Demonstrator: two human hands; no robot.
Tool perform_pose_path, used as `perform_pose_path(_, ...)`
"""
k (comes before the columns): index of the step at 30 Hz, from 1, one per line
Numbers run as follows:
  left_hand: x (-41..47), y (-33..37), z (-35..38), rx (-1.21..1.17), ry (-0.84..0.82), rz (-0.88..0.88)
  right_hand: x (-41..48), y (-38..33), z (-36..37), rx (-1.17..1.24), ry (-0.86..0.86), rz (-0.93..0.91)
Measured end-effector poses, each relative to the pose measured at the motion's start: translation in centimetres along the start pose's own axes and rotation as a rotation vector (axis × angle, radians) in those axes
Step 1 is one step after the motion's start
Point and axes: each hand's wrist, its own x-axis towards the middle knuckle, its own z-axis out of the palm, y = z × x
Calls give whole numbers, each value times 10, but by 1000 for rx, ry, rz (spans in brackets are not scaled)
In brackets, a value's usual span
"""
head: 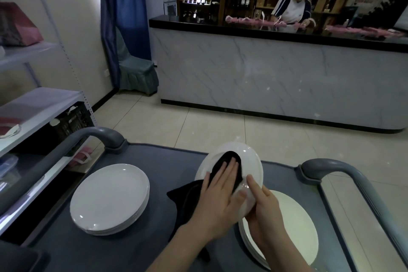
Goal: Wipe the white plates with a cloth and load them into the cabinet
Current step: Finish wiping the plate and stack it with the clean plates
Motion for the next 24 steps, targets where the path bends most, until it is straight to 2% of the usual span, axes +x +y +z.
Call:
perform_pose_path(6,1,-40,-4,3,-10,-97,1,-4,-1,-124,37,-101)
perform_pose_path(10,-18,-68,-1,-133,-106,-195,3,-6,-5,-427,46,-291)
perform_pose_path(12,-24,-75,-5,-197,-96,-229,4,-5,-4,-589,15,-382)
perform_pose_path(16,-28,-76,-34,-539,149,-361,4,-4,7,-934,-122,-575)
perform_pose_path(17,-28,-75,-45,-667,236,-398,3,-2,13,-1042,-157,-666)
perform_pose_path(20,-32,-74,-82,-986,422,-471,3,4,30,-1348,-269,-1096)
perform_pose_path(22,-41,-74,-101,-1064,512,-494,5,11,40,-1499,-382,-1294)
perform_pose_path(24,-52,-76,-112,-1061,595,-525,9,22,51,-1600,-496,-1358)
